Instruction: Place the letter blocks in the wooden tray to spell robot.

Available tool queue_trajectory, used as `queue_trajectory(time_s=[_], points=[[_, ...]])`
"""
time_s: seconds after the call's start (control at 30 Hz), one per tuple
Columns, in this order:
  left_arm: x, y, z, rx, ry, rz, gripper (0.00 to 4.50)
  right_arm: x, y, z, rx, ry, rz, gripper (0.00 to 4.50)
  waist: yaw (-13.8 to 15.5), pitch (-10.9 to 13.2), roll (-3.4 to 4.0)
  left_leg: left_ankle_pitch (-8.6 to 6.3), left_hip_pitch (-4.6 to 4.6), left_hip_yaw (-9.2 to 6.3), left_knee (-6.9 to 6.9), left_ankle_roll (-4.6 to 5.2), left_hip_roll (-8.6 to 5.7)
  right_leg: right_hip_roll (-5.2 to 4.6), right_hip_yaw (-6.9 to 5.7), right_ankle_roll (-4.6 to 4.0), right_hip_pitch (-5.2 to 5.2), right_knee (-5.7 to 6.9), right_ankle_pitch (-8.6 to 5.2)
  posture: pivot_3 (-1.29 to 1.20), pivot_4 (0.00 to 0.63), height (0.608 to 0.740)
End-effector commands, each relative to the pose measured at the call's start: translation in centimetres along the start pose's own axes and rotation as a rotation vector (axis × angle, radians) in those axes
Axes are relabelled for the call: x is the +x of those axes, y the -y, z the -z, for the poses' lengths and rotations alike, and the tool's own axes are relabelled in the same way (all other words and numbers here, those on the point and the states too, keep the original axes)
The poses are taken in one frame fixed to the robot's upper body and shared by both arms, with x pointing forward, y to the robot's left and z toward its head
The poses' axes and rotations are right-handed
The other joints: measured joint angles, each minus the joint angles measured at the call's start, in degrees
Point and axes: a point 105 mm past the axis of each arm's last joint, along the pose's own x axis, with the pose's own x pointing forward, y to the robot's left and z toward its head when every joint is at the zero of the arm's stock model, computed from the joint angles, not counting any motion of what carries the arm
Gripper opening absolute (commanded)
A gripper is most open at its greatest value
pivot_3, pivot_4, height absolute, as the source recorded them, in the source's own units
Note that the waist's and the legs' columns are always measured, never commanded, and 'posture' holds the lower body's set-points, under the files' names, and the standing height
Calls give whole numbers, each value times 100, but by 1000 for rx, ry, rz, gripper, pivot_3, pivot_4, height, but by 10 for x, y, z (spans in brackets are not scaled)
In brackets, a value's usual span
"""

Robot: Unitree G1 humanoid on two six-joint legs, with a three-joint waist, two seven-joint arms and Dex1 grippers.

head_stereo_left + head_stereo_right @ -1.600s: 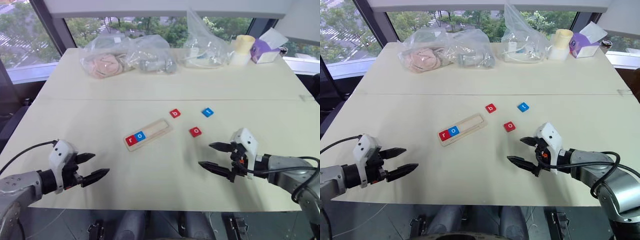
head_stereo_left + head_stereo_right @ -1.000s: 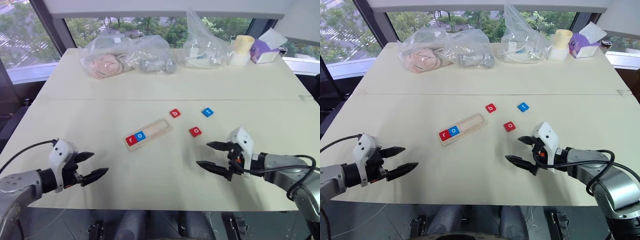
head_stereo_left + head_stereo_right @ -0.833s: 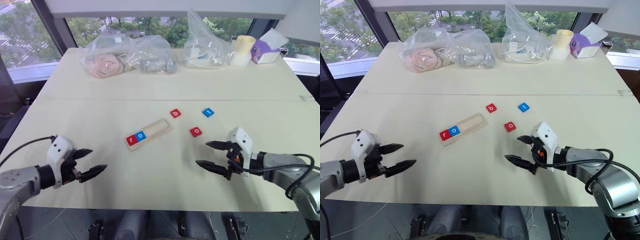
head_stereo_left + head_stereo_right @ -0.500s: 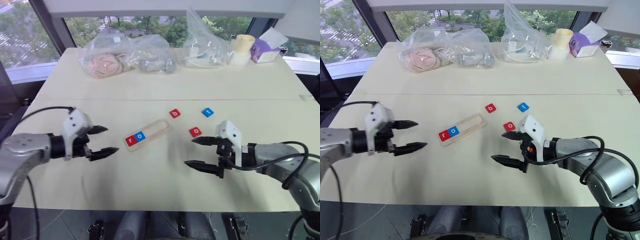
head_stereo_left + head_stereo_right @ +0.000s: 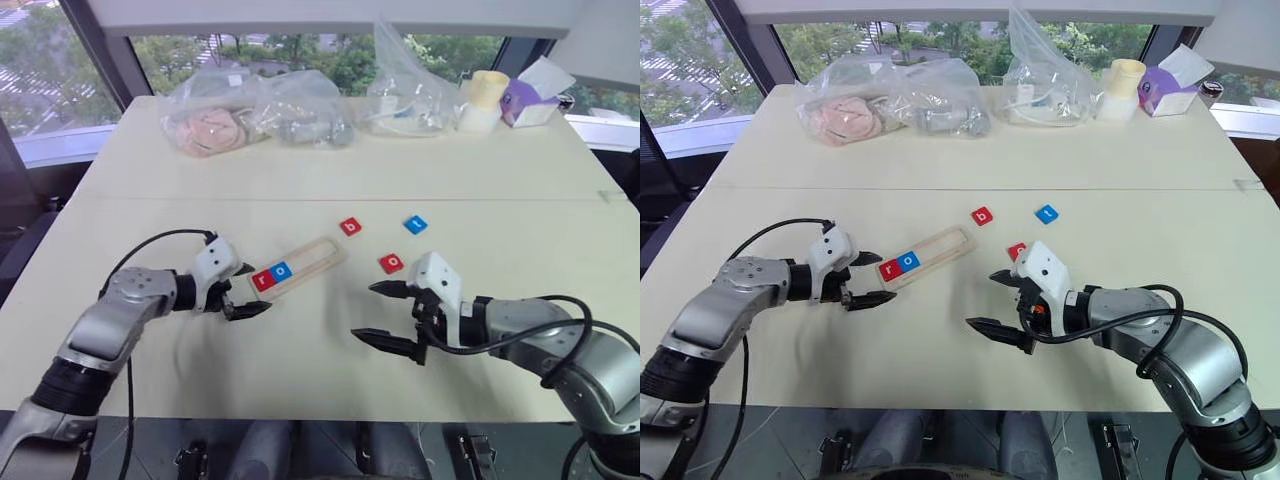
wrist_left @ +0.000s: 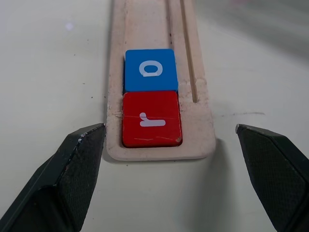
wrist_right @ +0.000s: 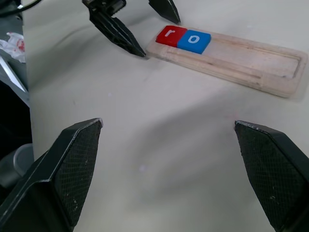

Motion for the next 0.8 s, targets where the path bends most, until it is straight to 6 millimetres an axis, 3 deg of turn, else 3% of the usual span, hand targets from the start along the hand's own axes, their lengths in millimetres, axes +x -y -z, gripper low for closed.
queue_trajectory(time_s=[0.03,0.43,0.57,0.7,0.8], points=[[9,2,23,-5,-74,-23,4500,0,-5,-9,-48,34,-4,4477,3,-2,1,0,4,-1,1,0,0,-1,0,0,5,0,0,0,150,740],[24,0,26,-31,-49,-59,4500,2,-1,-9,-54,43,13,4477,125,-28,21,-1,27,-3,15,-2,-1,-5,-1,15,36,-2,3,0,150,740],[24,0,27,-31,-50,-60,3230,2,0,-9,-54,44,19,4500,148,-29,22,0,26,-3,13,0,-1,-4,-1,9,35,-3,7,0,150,740],[21,-6,21,9,-40,-60,3138,1,2,-7,-48,42,31,4500,147,-30,23,0,27,-3,14,-1,0,-4,-2,11,35,-2,6,0,150,740],[19,-2,-6,32,88,0,3138,-4,8,-4,-22,43,64,4500,146,-29,22,-1,26,-3,13,-1,0,-4,-2,13,34,-3,5,0,150,740]])
